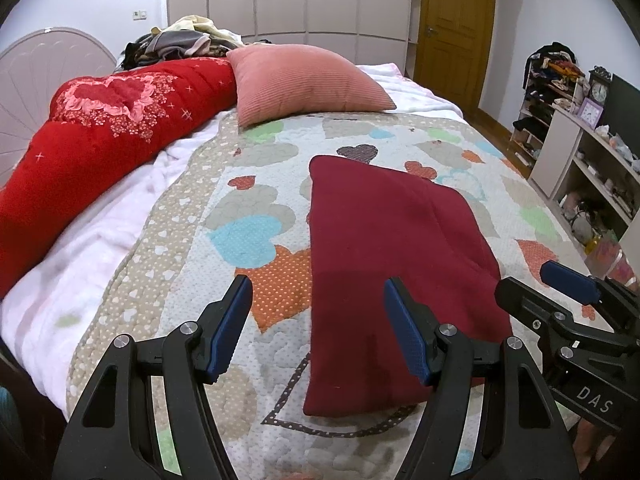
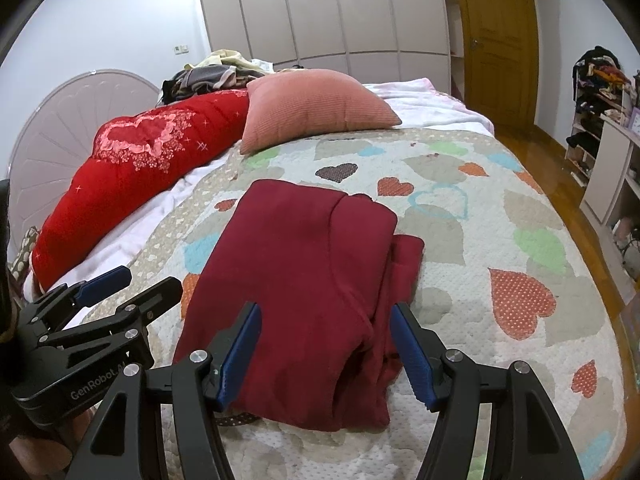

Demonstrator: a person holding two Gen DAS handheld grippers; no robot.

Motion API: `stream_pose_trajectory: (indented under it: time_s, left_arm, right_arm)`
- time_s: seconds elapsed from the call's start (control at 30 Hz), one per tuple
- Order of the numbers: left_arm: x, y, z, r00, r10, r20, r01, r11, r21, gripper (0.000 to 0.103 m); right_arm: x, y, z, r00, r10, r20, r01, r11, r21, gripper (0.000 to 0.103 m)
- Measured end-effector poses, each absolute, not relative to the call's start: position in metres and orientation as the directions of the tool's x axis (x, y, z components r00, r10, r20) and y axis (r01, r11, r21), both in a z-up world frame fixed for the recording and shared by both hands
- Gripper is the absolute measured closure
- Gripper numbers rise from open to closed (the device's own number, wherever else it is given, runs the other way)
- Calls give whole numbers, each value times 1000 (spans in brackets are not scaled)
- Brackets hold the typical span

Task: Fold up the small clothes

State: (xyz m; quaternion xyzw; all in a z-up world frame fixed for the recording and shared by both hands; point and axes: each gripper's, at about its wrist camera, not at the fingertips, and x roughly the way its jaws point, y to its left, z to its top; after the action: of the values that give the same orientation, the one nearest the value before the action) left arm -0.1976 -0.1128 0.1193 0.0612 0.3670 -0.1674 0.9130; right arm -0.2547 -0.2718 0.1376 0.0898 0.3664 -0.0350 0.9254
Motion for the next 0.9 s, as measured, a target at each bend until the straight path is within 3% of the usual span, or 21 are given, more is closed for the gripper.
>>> stream_pose_trajectory:
  time_s: [0.9]
  left_arm:
    - [-189, -111, 110, 657, -258, -708, 347, 938, -20, 35]
  right_arm:
    - [-243, -266, 125, 701, 13, -713, 123, 983, 138, 39]
